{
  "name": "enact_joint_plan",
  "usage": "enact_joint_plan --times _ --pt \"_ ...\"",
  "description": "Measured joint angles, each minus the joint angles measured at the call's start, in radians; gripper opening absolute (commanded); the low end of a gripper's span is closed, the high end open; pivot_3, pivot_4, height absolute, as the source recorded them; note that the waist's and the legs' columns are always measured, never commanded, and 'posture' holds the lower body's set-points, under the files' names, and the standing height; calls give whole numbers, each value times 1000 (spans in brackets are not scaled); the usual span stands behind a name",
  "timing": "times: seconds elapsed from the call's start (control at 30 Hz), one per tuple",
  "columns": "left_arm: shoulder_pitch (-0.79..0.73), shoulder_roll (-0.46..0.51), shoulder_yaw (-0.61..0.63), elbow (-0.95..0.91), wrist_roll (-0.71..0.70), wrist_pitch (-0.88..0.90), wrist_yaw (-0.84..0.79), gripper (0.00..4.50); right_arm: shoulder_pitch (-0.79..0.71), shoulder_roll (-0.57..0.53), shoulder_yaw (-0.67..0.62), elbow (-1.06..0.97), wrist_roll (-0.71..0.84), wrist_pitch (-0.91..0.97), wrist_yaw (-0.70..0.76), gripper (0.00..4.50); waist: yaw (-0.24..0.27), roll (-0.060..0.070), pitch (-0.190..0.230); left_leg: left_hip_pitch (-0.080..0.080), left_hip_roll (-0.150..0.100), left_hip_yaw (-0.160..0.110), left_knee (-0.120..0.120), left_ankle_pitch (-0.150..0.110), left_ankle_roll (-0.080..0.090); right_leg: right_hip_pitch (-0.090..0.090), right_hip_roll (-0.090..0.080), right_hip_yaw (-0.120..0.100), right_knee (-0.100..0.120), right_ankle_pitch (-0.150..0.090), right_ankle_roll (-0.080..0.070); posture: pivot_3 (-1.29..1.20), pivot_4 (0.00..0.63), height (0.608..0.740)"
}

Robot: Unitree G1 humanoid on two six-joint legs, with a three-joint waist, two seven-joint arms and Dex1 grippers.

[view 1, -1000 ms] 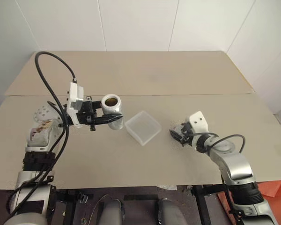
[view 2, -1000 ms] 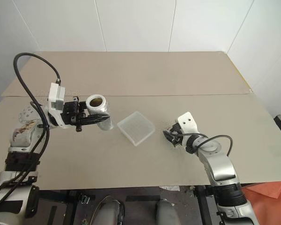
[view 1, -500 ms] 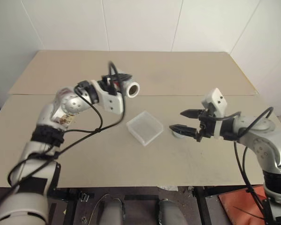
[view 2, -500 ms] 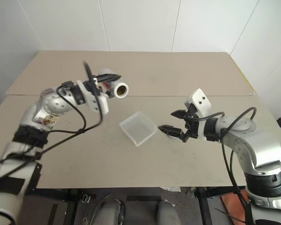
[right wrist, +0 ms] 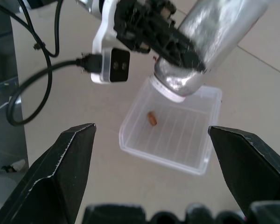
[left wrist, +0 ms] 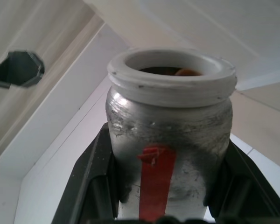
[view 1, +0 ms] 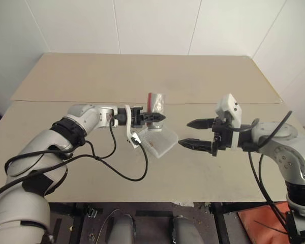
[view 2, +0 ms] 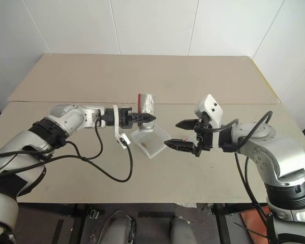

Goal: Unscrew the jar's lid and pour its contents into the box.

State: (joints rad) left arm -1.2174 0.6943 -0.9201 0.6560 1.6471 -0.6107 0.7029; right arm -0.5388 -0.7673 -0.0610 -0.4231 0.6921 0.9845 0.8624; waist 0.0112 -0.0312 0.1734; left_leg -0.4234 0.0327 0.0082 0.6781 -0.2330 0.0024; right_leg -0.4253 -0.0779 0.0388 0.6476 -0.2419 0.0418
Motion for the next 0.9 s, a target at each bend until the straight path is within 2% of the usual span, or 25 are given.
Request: enact_joint_plan --times 0.23,0.3,0.4,0.5,0.6,0.67,0.73,0.83,0.9 --pt "-13 -24 2 81 -41 14 -3 1932 0 1 -8 -30 19 -2 -26 4480 2 0 0 0 0 0 0 0 0 0 0 -1 0 0 0 0 150 740" --pt "-16 -26 20 88 -88 2 -22 1932 0 1 -8 -31 21 -4 -29 4480 1 0 0 0 0 0 0 0 0 0 0 0 0 0 0 0 150 740" --pt "-11 -22 99 108 -242 -42 -105 1932 0 1 -8 -30 21 -16 -30 4480 -1 0 0 0 0 0 0 0 0 0 0 0 0 0 0 0 150 740" --pt "33 -14 245 126 -503 -118 -249 1932 1 1 -8 -26 22 -26 -23 4480 -7 0 0 0 1 0 0 0 0 0 0 0 0 0 0 0 150 740" --pt "168 -41 423 90 -875 -93 -520 1932 1 1 -6 -23 22 -38 -18 4480 -10 1 -1 1 1 1 1 0 0 1 0 0 1 0 0 0 150 740" --pt "313 -110 560 -27 -1186 79 -764 1932 0 2 -3 -17 21 -44 -15 4480 -13 2 -1 1 1 1 2 0 0 2 0 0 2 0 0 0 150 740" --pt "417 -160 631 -138 -1398 264 -941 1932 -1 8 5 -16 21 -59 -9 4480 -15 1 -1 1 1 0 2 0 0 2 0 -1 2 0 0 0 150 740" --pt "520 -215 771 -328 -1671 557 -1080 1932 -3 14 14 -5 18 -82 10 4480 -19 1 -1 1 1 -1 3 0 0 2 0 -1 2 0 0 0 150 740" --pt "564 -235 847 -445 -1807 729 -1118 1932 -3 14 15 5 15 -95 12 4480 -21 1 -1 1 1 -2 3 0 0 3 0 -1 2 0 0 0 150 740"
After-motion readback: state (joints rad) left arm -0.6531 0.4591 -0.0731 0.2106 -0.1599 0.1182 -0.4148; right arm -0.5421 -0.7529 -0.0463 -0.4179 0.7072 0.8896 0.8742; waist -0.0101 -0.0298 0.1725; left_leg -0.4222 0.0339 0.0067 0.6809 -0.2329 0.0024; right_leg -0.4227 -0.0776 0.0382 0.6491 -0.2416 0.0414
